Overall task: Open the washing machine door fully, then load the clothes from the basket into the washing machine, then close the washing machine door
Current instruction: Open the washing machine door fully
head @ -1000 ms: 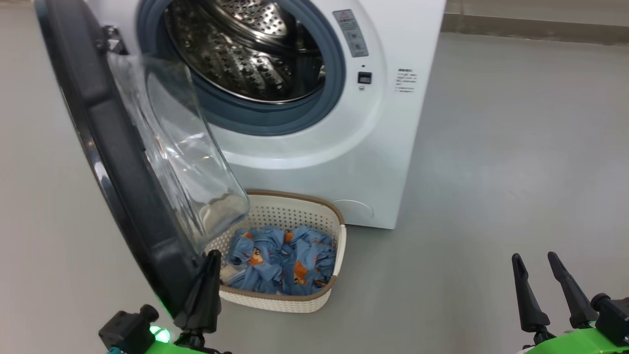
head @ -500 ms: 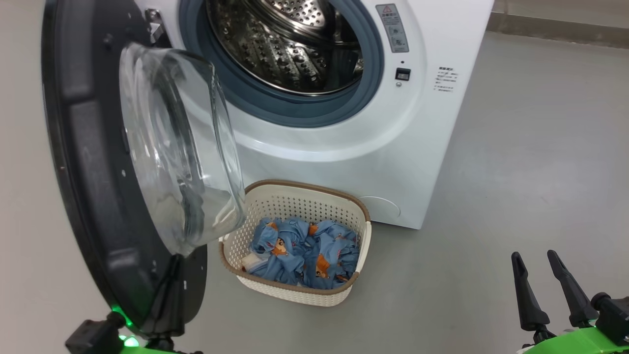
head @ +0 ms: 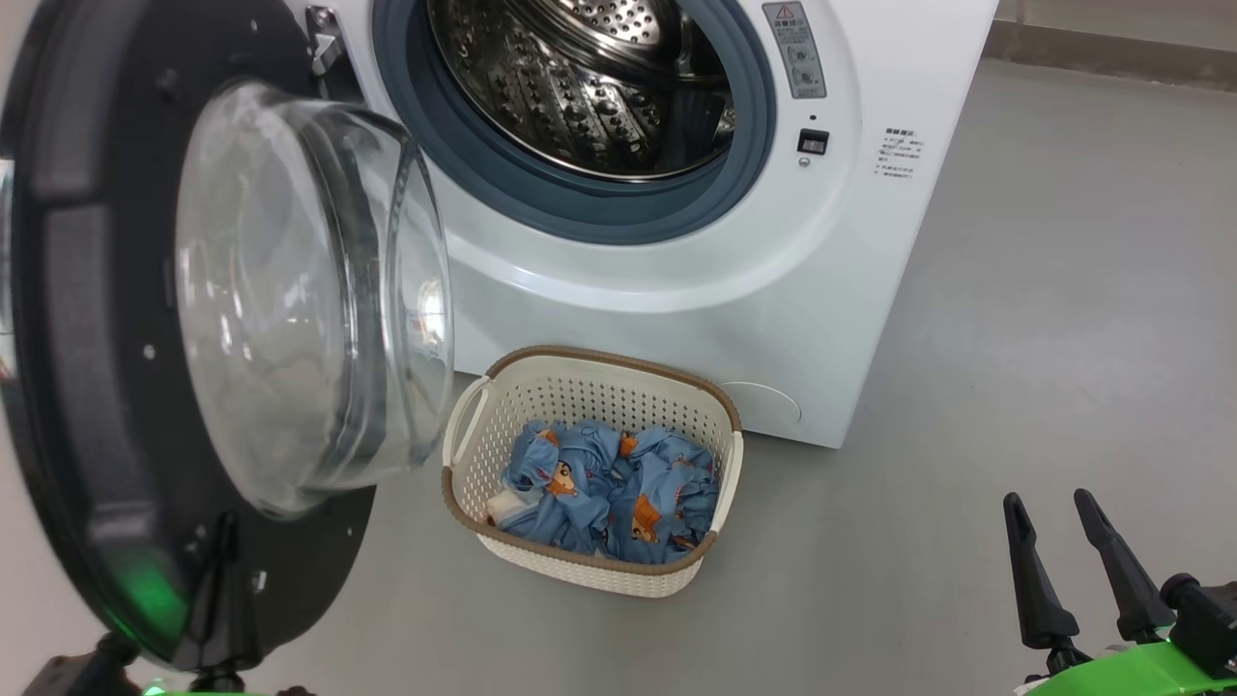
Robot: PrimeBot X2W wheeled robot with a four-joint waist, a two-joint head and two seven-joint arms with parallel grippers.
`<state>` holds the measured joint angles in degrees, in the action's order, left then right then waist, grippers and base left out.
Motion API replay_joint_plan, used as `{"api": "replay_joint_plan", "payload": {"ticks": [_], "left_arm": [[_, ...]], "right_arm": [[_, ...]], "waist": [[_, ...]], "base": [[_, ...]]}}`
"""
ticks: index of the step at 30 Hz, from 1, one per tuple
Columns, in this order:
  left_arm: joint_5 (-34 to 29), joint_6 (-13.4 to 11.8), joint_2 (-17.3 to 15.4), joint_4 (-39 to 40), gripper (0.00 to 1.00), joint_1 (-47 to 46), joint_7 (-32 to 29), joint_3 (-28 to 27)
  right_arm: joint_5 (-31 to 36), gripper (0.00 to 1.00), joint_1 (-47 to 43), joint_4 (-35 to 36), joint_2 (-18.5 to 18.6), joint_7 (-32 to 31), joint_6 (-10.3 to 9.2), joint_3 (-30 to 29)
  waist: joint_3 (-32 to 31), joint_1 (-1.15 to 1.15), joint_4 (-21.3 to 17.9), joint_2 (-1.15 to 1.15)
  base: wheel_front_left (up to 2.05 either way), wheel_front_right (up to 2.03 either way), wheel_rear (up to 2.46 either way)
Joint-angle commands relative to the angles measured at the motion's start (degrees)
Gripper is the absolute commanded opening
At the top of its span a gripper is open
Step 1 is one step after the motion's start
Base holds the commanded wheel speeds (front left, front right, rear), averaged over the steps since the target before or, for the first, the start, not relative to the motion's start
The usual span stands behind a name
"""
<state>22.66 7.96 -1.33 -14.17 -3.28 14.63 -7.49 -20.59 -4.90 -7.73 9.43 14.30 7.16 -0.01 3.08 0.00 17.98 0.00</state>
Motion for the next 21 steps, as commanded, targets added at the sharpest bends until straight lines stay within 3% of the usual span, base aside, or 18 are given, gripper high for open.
{"api": "replay_joint_plan", "payload": {"ticks": [1,21], "left_arm": [[-0.28,-0.82,-1.94,0.82,0.00,-1.76,0.37,-3.02],[-3.50,-0.85,-4.92,-1.83,0.00,-8.16,0.37,-13.60]], "right_arm": [[0.57,1.00,2.16,1.65,0.98,0.70,0.33,1.38],[0.89,1.00,4.05,2.31,1.68,0.70,0.33,1.14]], "waist": [[0.15,0.00,-0.04,0.00],[4.75,0.00,-0.71,0.00]], "base": [[0.00,0.00,0.00],[0.00,0.00,0.00]]}}
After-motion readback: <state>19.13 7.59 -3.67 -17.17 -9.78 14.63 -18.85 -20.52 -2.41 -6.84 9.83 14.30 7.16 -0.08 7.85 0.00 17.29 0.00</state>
